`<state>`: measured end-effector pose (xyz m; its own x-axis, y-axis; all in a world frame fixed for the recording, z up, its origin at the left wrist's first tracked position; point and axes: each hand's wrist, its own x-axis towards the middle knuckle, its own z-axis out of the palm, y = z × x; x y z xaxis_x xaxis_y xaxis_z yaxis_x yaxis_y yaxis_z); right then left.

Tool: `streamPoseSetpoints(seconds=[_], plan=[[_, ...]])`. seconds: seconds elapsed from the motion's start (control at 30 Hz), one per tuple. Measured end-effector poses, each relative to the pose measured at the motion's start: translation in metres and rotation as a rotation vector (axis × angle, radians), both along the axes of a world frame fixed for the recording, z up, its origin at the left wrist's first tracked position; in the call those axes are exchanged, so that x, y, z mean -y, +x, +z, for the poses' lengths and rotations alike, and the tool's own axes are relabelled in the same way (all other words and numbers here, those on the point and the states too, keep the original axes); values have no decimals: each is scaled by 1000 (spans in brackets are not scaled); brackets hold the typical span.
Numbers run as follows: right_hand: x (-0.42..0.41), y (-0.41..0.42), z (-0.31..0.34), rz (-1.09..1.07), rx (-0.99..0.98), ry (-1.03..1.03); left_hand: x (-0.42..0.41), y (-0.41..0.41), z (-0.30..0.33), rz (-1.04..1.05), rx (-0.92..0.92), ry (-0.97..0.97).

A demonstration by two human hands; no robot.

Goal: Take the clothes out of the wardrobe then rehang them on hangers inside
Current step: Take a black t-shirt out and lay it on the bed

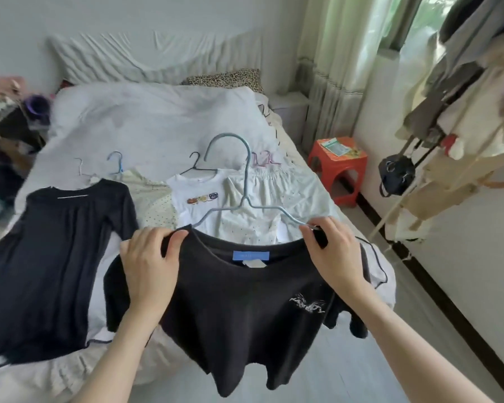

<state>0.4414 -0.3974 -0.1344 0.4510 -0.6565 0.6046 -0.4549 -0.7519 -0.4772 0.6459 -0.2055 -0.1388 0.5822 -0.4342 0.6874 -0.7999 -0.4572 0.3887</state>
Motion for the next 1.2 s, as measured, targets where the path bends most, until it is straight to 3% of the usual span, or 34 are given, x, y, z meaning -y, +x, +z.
streamPoseSetpoints(seconds=[0.27, 0.4, 0.7, 0.97, 1.2], plan=[[70, 147, 54, 40, 96, -148, 57, 123, 43, 131, 71, -121], [121, 234, 55, 24, 56, -86, 110, 209, 44, 118, 43, -116], [214, 362, -11, 16, -180, 157, 205, 359, -33, -53, -239, 91], [294, 446, -86, 56, -312, 279, 272, 438, -102, -47, -380, 266], [364, 530, -131, 89, -302, 296, 341, 511, -141, 13, -429, 292]])
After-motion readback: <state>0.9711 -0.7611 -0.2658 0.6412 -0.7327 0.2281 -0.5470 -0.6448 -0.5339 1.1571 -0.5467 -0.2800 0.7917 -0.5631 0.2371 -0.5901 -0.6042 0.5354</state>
